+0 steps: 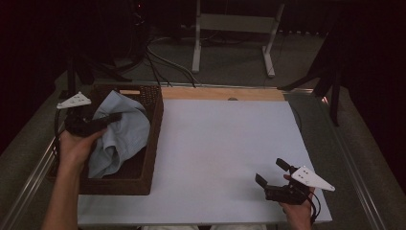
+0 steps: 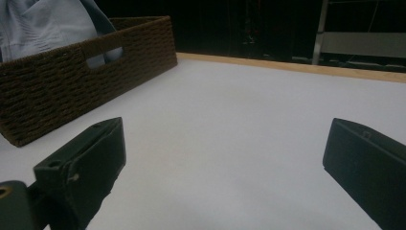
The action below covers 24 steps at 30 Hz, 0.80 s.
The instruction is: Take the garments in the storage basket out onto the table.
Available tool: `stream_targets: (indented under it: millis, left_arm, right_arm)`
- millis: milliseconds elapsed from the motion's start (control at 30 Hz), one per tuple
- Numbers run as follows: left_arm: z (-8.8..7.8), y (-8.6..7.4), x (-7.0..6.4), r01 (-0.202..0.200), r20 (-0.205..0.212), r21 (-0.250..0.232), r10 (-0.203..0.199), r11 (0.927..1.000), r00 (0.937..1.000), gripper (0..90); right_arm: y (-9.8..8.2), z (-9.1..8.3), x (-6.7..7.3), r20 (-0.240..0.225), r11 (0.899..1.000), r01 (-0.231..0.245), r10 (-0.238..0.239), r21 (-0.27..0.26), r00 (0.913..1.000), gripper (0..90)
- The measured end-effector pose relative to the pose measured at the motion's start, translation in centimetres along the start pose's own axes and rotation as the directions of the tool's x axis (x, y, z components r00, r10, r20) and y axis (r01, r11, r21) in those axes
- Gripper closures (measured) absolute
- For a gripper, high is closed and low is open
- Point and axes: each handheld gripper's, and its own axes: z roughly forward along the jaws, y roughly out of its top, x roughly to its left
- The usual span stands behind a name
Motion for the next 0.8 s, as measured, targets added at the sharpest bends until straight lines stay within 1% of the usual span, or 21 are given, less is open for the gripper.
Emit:
stream_targets:
  millis: [233,367,800]
  left_arm:
    - [-0.1,0.7,-0.3,0.001,0.018,-0.026,-0.001,0.9997,0.9998,84.0]
    - [-0.1,1.0,-0.5,-0.005,0.025,-0.03,0.006,0.9995,0.9997,84.0]
    - [-0.5,1.6,-0.7,-0.005,0.044,-0.054,0.007,0.9986,0.999,84.0]
  right_arm:
    - [0.0,0.0,0.0,0.0,1.0,0.0,0.0,-0.001,1.0,1.2]
    - [0.0,0.0,-0.1,-0.001,1.0,-0.004,0.004,-0.002,1.0,1.2]
    - [0.0,0.0,-0.1,-0.001,1.0,-0.005,0.005,-0.001,1.0,1.2]
